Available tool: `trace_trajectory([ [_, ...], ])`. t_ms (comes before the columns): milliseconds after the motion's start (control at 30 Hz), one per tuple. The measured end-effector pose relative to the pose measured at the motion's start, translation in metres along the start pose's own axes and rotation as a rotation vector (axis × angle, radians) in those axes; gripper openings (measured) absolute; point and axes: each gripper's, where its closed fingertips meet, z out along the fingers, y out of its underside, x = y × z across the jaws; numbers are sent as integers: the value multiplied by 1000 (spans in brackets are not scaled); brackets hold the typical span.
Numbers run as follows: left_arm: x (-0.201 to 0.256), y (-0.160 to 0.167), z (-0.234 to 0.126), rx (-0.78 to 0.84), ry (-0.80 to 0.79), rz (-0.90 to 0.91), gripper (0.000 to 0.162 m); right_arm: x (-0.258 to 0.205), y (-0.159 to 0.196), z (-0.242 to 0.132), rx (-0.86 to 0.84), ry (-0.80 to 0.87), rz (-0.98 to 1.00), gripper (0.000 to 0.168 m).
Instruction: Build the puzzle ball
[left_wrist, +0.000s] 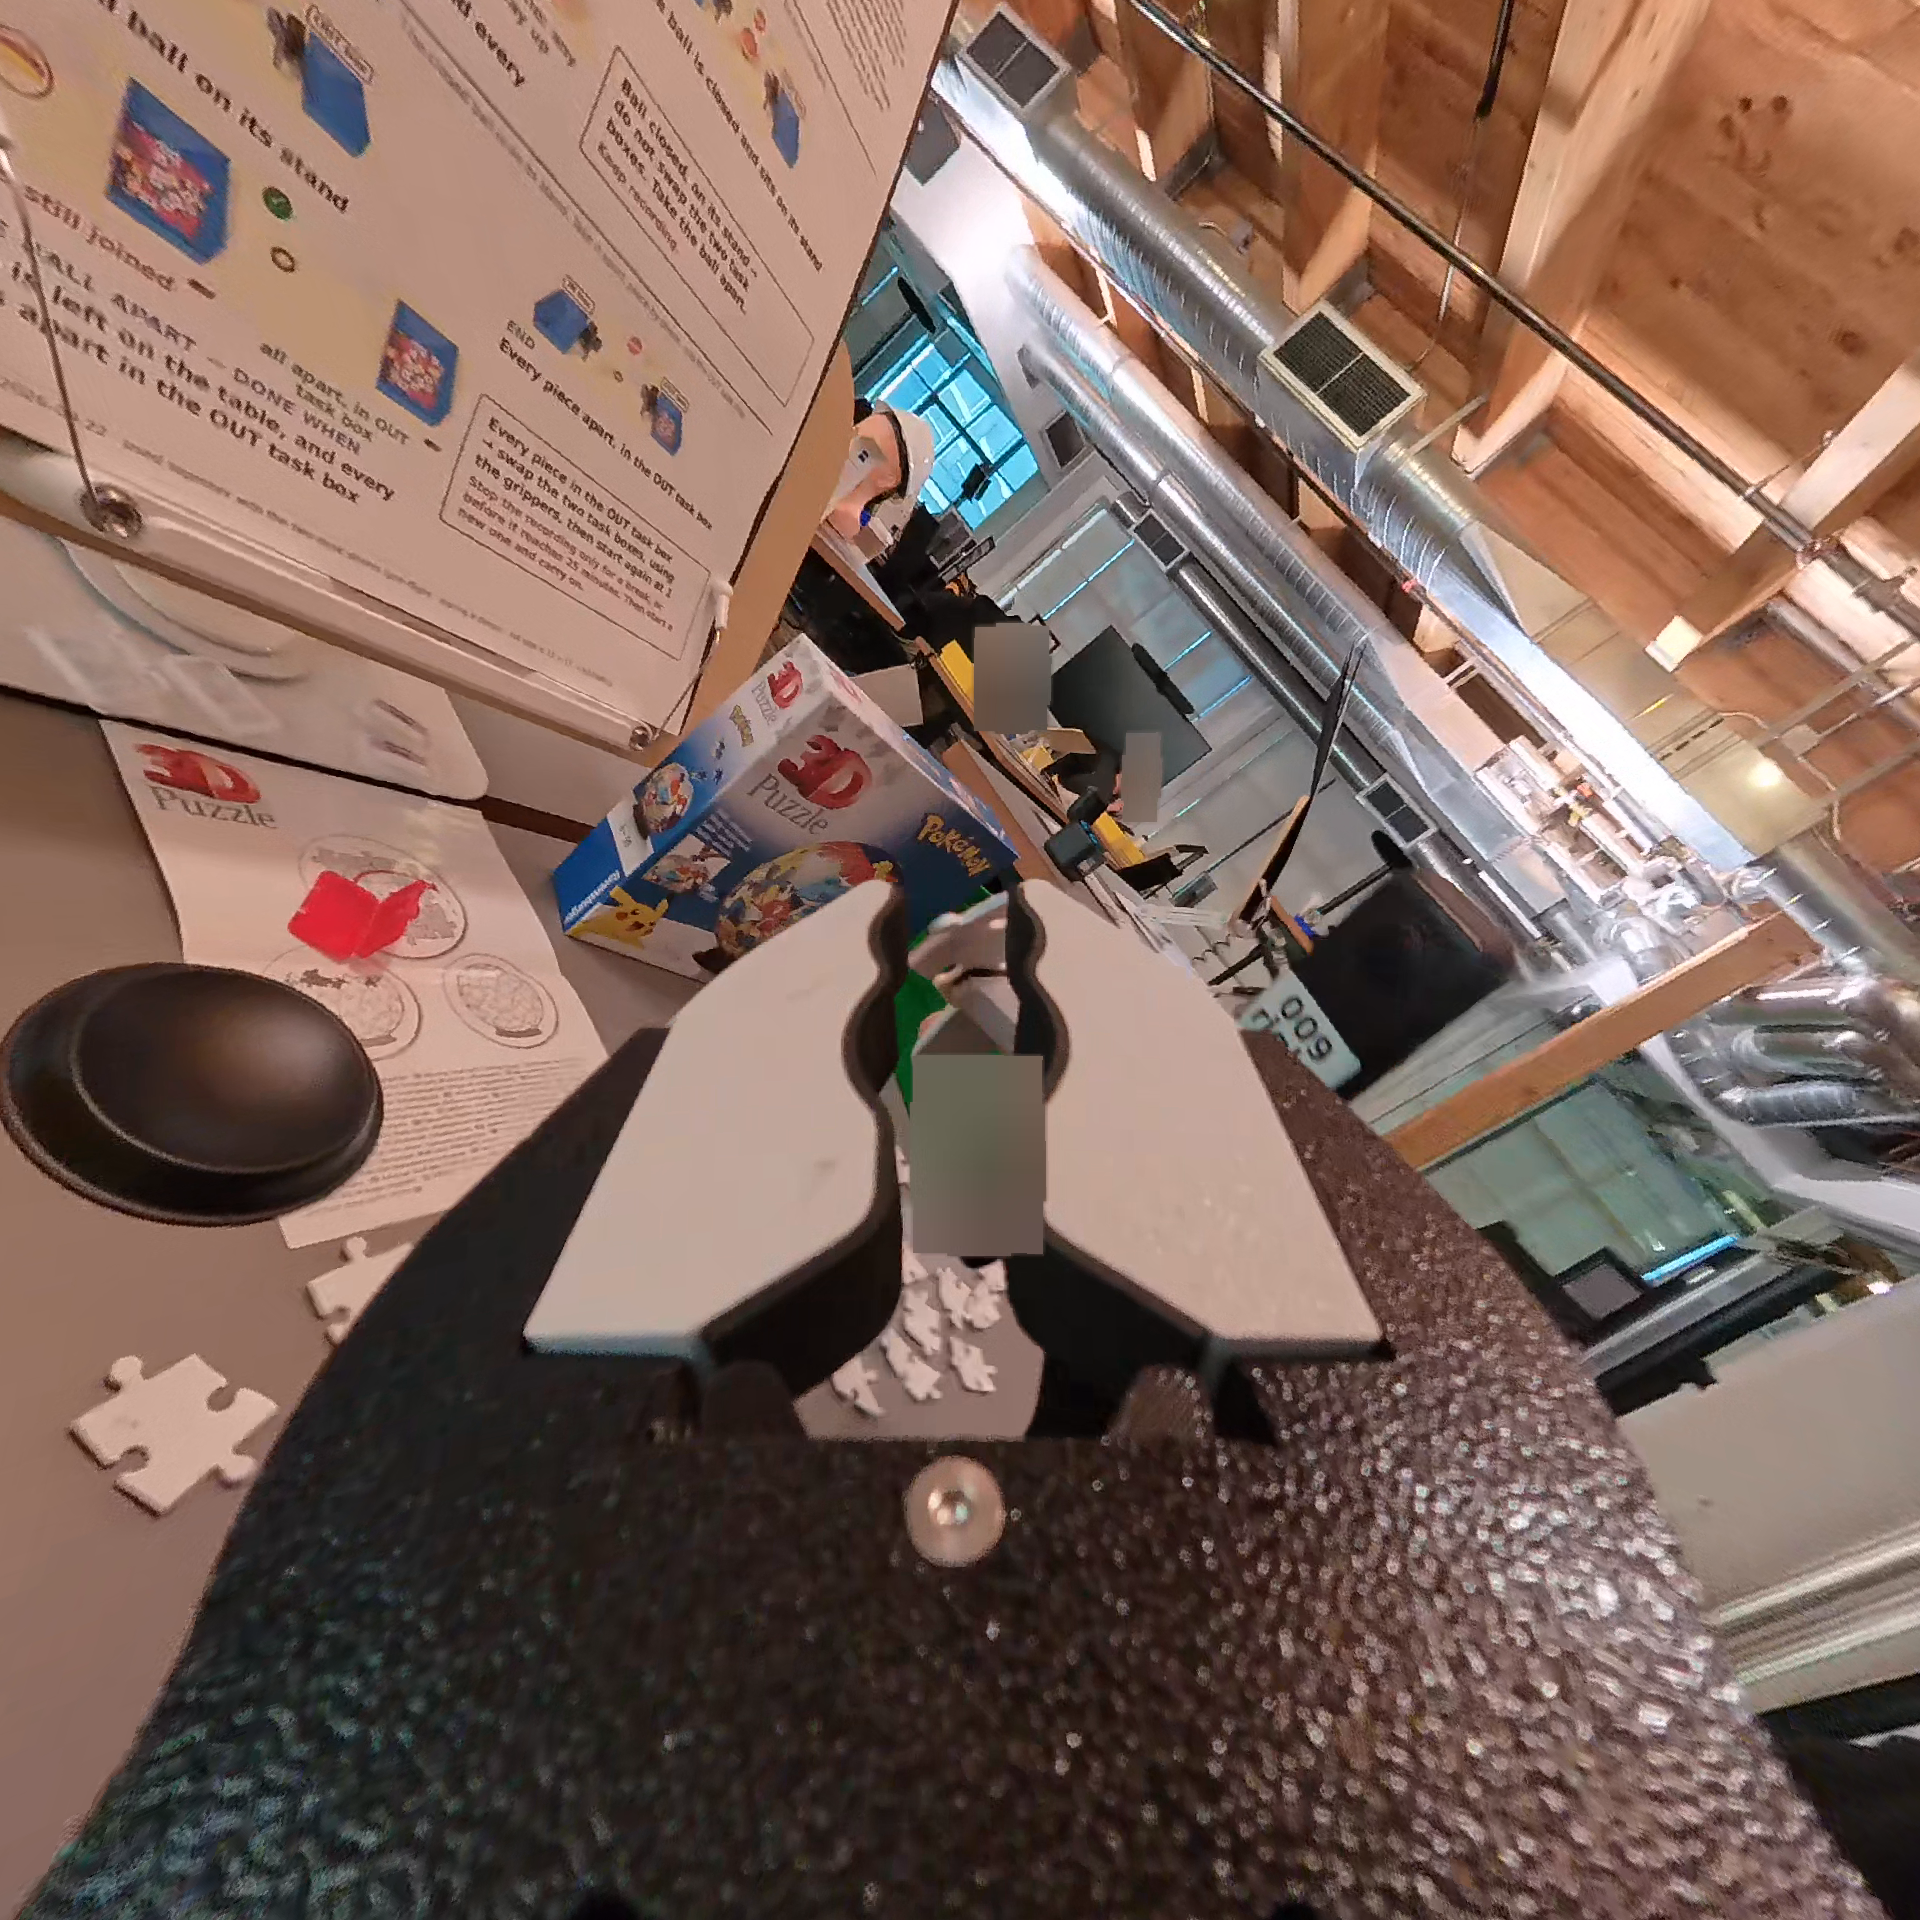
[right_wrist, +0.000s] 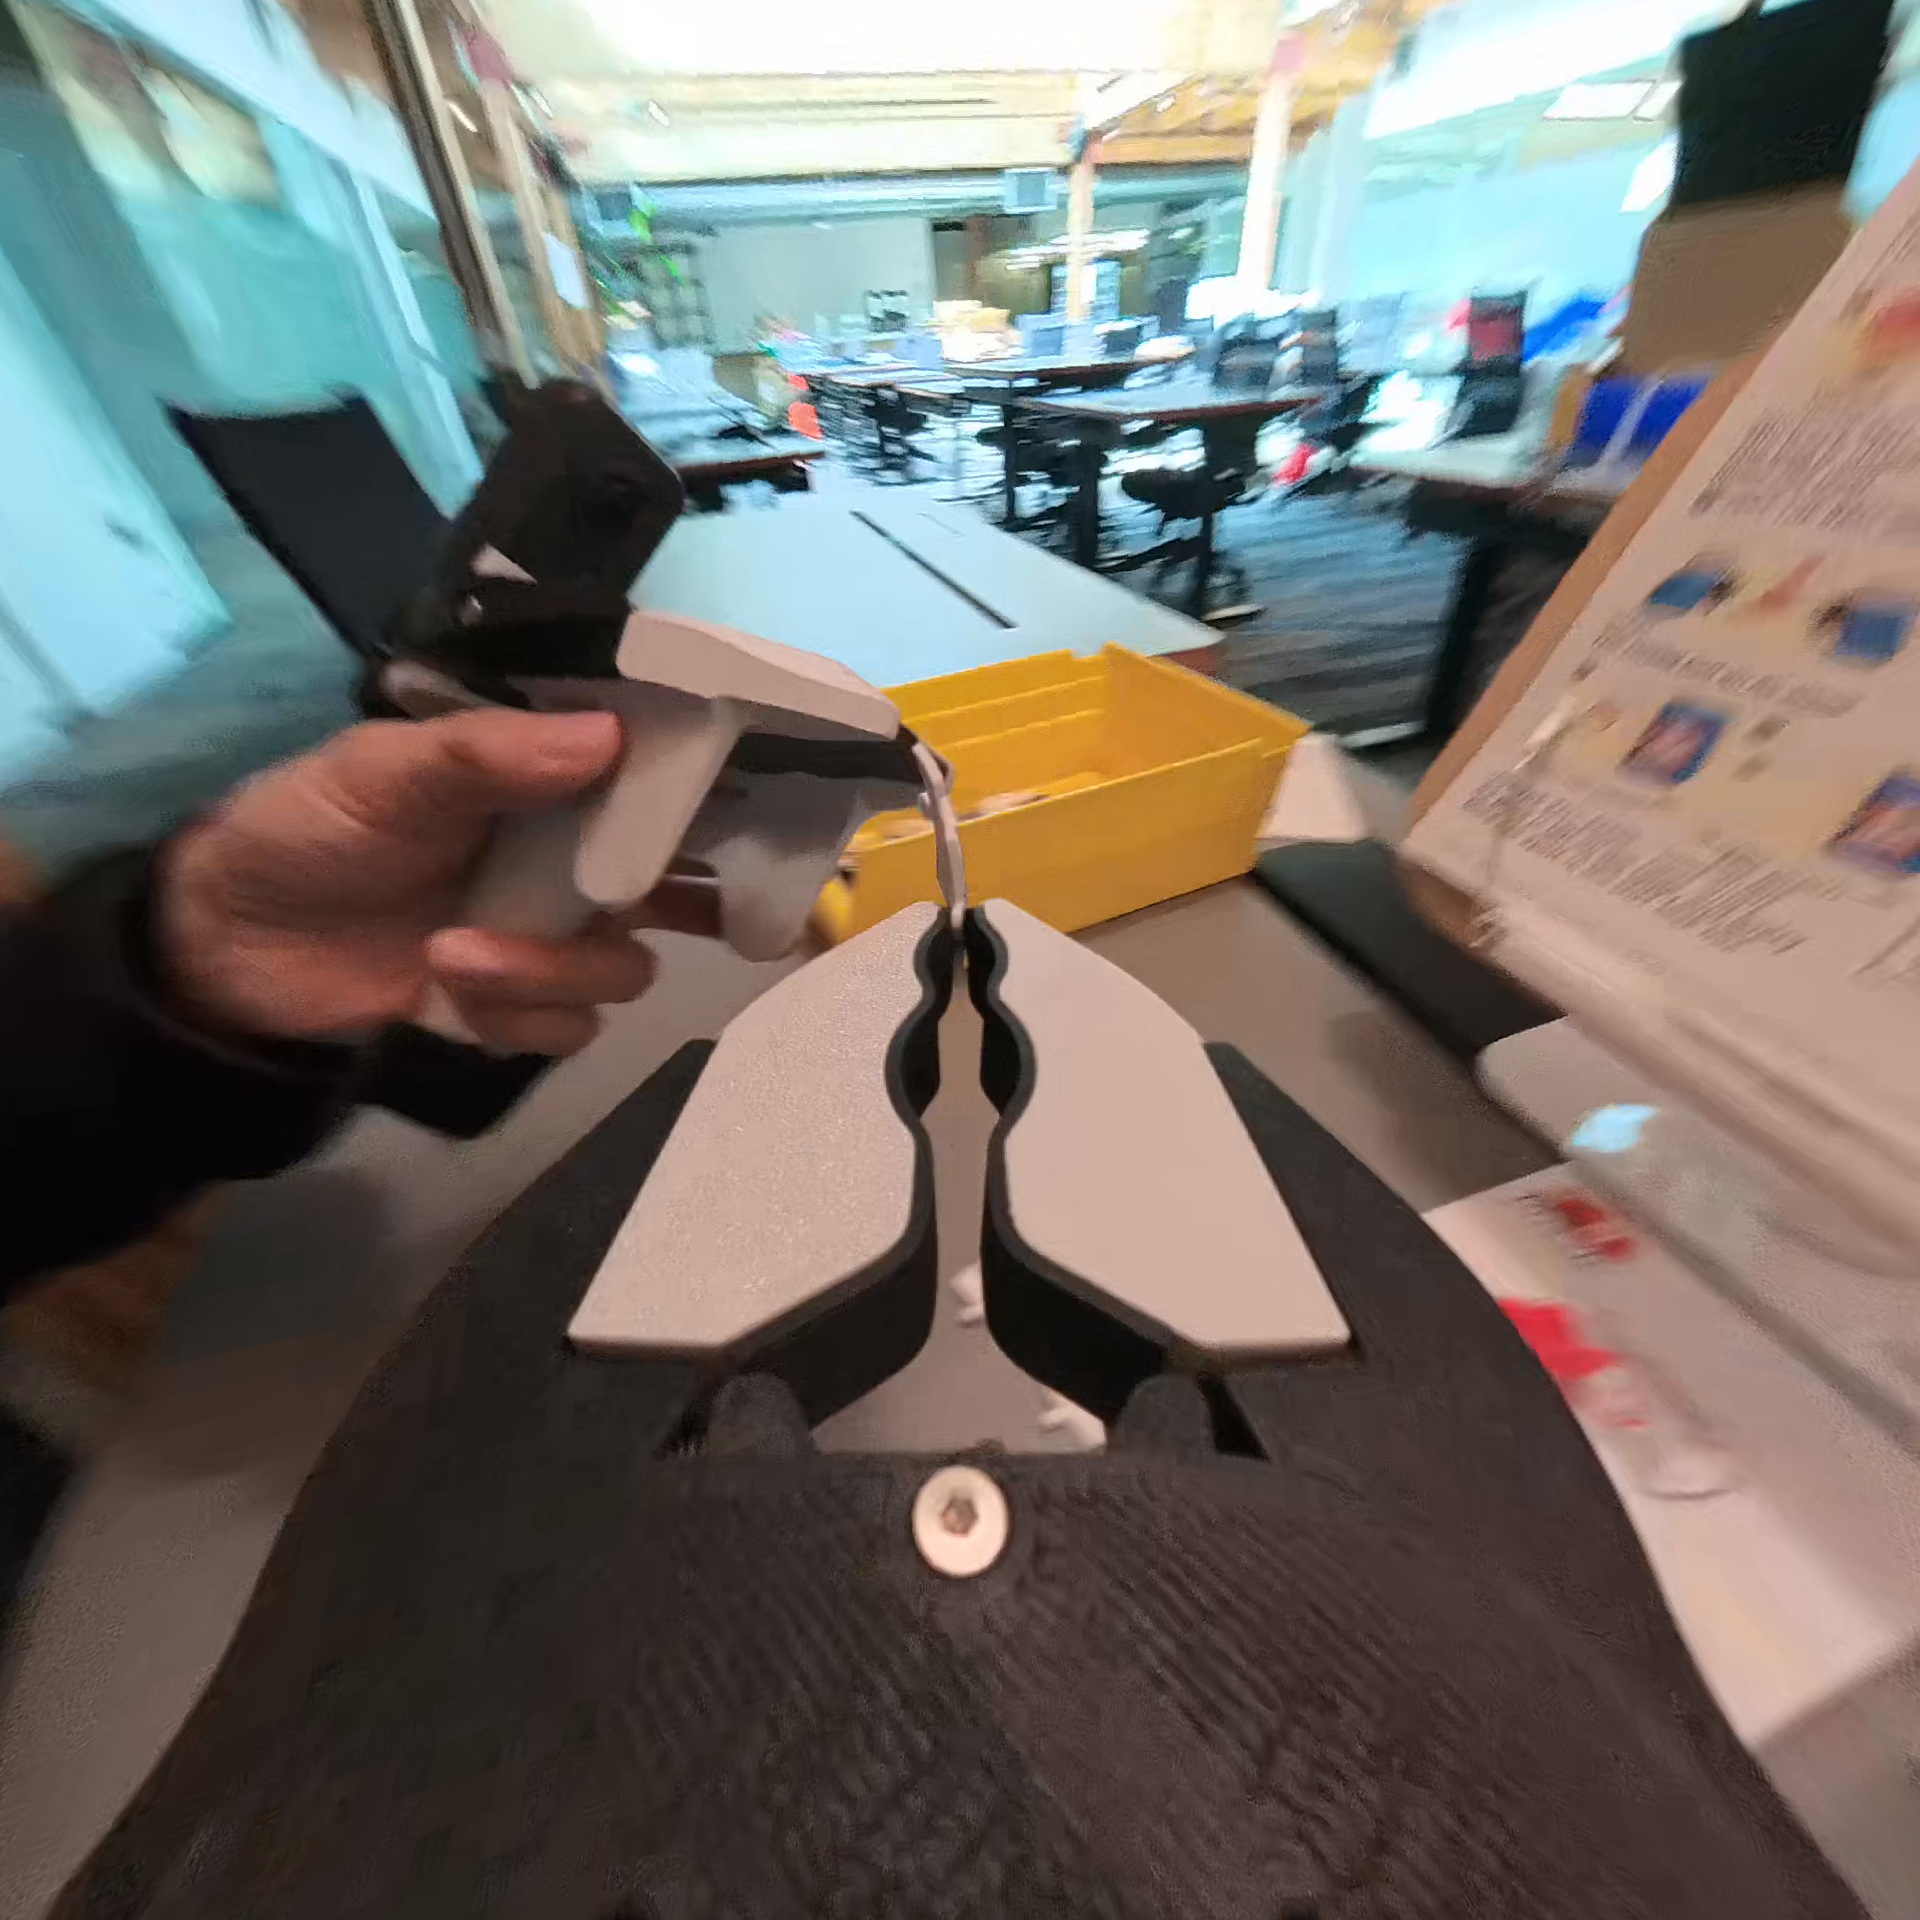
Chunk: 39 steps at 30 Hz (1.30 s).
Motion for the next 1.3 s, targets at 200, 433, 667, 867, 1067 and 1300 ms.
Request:
trace_trajectory([
  [200,-6,11,-1,-92,-97,375,17,18,12,-31,-31,-91,276,2],
  [433,-5,60,7,-332,-58,702,21,12,54,-56,-349,-103,146,2],
  [667,-12,100,10,-611,-13,987,15,-10,68,-57,-491,-173,3,2],
  [867,-15,116,7,-706,42,967,8,-19,73,-59,-533,-217,-40,3],
  [1067,-9,110,18,-607,57,821,2,-5,59,-62,-441,-122,-135,8],
  [1300,-1,85,30,-380,90,526,1,6,40,-60,-301,-50,-97,21],
])
